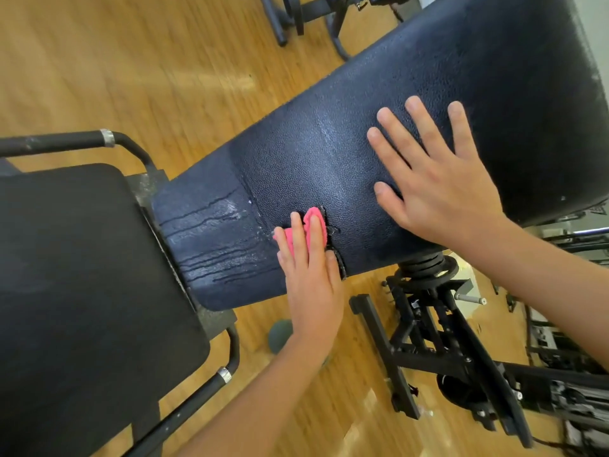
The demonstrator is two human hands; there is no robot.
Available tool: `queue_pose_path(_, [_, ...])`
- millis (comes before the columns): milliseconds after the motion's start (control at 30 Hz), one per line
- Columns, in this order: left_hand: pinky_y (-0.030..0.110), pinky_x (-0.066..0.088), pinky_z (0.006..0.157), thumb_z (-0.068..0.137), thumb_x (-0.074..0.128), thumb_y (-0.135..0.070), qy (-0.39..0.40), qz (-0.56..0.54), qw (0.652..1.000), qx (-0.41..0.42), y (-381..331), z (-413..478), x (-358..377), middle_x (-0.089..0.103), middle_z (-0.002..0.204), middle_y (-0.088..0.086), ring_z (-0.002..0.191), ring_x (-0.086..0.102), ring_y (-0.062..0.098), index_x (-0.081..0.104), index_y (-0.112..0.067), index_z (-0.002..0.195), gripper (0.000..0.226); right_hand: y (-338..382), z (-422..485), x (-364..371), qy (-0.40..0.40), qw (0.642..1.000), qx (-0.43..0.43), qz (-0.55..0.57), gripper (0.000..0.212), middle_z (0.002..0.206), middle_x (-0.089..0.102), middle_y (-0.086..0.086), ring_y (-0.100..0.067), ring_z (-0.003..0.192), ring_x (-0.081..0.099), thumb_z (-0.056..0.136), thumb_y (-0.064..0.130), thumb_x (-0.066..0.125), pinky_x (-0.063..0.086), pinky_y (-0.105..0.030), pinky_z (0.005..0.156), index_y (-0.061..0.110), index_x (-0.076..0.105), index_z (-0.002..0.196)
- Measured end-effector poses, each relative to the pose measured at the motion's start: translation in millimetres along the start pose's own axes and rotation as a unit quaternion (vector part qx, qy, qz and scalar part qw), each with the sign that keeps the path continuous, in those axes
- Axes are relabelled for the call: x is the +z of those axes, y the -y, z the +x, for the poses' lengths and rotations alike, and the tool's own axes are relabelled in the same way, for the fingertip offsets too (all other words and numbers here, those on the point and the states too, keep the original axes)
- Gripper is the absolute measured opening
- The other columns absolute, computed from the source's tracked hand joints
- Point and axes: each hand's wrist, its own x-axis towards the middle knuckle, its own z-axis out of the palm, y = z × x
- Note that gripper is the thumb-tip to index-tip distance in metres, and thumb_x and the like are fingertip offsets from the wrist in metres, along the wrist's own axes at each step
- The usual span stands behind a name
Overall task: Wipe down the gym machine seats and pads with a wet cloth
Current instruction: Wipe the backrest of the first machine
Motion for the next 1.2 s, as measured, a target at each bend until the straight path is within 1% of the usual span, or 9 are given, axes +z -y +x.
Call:
queue_pose_path(133, [0.045, -0.004, 0.124, 0.109, 0.028, -0.019, 0.0, -0.008, 1.0, -0.02, 0, 4, -3, -0.013, 0.169, -0.014, 0.155, -0.02, 0.016, 0.005, -0.034, 0.163, 0.061, 0, 0, 0, 0.003, 1.0, 0.001, 0.0, 0.064, 0.171, 0.02, -0.013, -0.041, 0.157, 0.015, 0.108, 0.045, 0.026, 0.008, -0.067, 0.124, 0.01, 0.026, 0.162])
queue_pose_path(233, [0.05, -0.002, 0.124, 0.107, 0.023, -0.021, -0.014, -0.027, 0.997, -0.065, 4, 17, -9, -0.008, 0.171, -0.011, 0.155, -0.019, 0.016, 0.008, -0.033, 0.163, 0.059, 1, 0, -1, 0.008, 1.0, -0.003, 0.003, 0.064, 0.171, 0.02, -0.013, -0.041, 0.157, 0.014, 0.108, 0.045, 0.025, 0.008, -0.067, 0.124, 0.011, 0.024, 0.163])
queue_pose_path(400, [0.049, -0.001, 0.127, 0.108, 0.027, -0.015, -0.022, -0.033, 0.999, -0.031, 19, 38, -18, -0.001, 0.171, -0.008, 0.156, -0.015, 0.017, 0.011, -0.036, 0.162, 0.059, 1, 0, -2, 0.008, 1.0, -0.002, 0.0, 0.064, 0.171, 0.019, -0.013, -0.04, 0.157, 0.014, 0.108, 0.045, 0.024, 0.009, -0.067, 0.124, 0.011, 0.024, 0.163])
queue_pose_path(533, [0.045, -0.003, 0.126, 0.108, 0.028, -0.012, -0.034, -0.037, 0.999, -0.007, 28, 58, -26, 0.003, 0.171, 0.002, 0.157, -0.011, 0.027, 0.015, -0.025, 0.162, 0.057, 1, 0, -3, 0.005, 1.0, -0.002, -0.001, 0.064, 0.17, 0.021, -0.013, -0.041, 0.157, 0.016, 0.108, 0.045, 0.025, 0.01, -0.067, 0.124, 0.01, 0.026, 0.162])
queue_pose_path(733, [0.056, 0.005, 0.123, 0.106, 0.025, -0.014, -0.102, -0.019, 0.994, -0.04, 32, 141, -49, 0.009, 0.171, 0.002, 0.157, -0.005, 0.033, 0.02, -0.022, 0.162, 0.057, 0, 1, -2, 0.008, 1.0, -0.005, -0.001, 0.065, 0.171, 0.019, -0.013, -0.041, 0.157, 0.014, 0.109, 0.046, 0.023, 0.009, -0.066, 0.124, 0.01, 0.025, 0.163])
queue_pose_path(867, [0.051, 0.003, 0.126, 0.105, 0.028, -0.011, -0.104, -0.031, 0.994, -0.017, 36, 122, -43, 0.013, 0.17, 0.002, 0.157, -0.002, 0.031, 0.02, -0.021, 0.162, 0.059, 0, 1, -3, 0.014, 1.0, -0.007, -0.004, 0.066, 0.171, 0.017, -0.013, -0.041, 0.158, 0.011, 0.109, 0.047, 0.021, 0.007, -0.066, 0.125, 0.011, 0.022, 0.163])
queue_pose_path(967, [0.054, 0.003, 0.127, 0.103, 0.029, -0.003, -0.071, -0.017, 0.996, 0.051, 39, 65, -28, 0.013, 0.17, 0.006, 0.158, -0.001, 0.031, 0.018, -0.012, 0.162, 0.061, 1, 1, -3, 0.017, 1.0, -0.007, 0.003, 0.066, 0.171, 0.017, -0.013, -0.041, 0.158, 0.011, 0.109, 0.047, 0.021, 0.008, -0.066, 0.124, 0.011, 0.022, 0.163])
queue_pose_path(1100, [0.056, 0.009, 0.126, 0.108, 0.027, -0.012, -0.012, -0.004, 0.999, 0.035, 41, 6, -16, -0.009, 0.169, -0.011, 0.156, -0.016, 0.022, 0.011, -0.026, 0.164, 0.059, 0, 1, -4, 0.02, 1.0, -0.009, 0.005, 0.066, 0.172, 0.016, -0.013, -0.041, 0.158, 0.01, 0.109, 0.048, 0.021, 0.008, -0.066, 0.124, 0.011, 0.02, 0.164])
queue_pose_path(1200, [0.055, 0.008, 0.126, 0.108, 0.029, -0.01, -0.013, 0.015, 0.998, 0.055, 48, 34, -21, -0.003, 0.17, -0.006, 0.156, -0.014, 0.024, 0.014, -0.026, 0.163, 0.059, 0, 1, -4, 0.019, 1.0, -0.008, 0.009, 0.066, 0.171, 0.016, -0.013, -0.04, 0.158, 0.01, 0.109, 0.048, 0.022, 0.008, -0.066, 0.124, 0.011, 0.021, 0.164])
